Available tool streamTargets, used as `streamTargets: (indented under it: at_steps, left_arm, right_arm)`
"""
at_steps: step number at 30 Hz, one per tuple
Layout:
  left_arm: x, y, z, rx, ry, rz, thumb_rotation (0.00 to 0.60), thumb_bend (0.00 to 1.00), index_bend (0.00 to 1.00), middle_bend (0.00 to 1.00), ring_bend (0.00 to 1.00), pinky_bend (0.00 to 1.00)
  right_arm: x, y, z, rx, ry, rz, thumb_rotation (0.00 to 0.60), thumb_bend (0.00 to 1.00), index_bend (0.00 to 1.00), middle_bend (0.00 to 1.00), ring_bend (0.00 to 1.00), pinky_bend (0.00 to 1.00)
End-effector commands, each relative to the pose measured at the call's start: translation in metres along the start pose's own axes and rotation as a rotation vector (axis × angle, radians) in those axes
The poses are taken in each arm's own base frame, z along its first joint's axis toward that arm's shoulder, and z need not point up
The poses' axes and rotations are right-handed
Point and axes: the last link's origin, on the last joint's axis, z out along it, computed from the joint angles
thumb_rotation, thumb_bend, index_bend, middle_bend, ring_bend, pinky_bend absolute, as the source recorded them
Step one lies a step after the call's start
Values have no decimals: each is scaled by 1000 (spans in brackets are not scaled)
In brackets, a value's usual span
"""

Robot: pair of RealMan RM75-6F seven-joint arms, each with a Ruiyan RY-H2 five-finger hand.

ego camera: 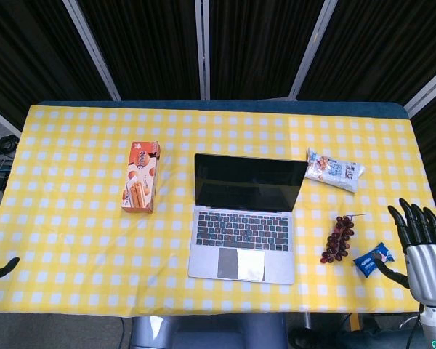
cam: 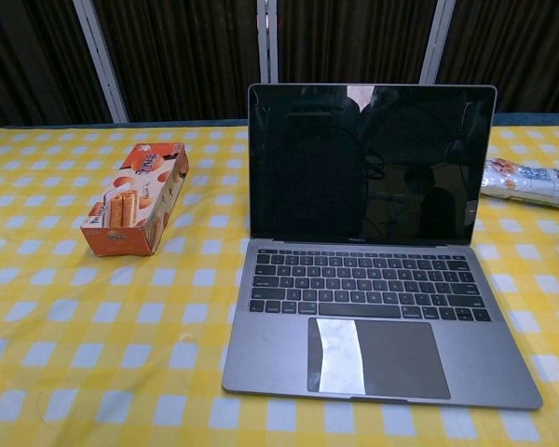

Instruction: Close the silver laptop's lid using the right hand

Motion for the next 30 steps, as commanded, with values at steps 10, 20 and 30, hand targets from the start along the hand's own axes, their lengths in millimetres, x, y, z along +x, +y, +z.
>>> streamTargets:
  at_steps: [10,20,30]
  left_arm:
    - [-1,1,1,-3,-5,7,600,0,0,0,0,0]
    - [-15,1,15,17,-17,41,600,0,0,0,0,0]
    - [-26,-3,28,57,-52,65,600,0,0,0,0,0]
  right_arm:
    - [-9,-5,23,44,-69,62,600,23,11,0,0,0]
    - [-8,-47,145,252,-165,117,600,1000,110,1,0,0]
    - [-22,-104,228,274,-362,244,600,1000,88,42,0,0]
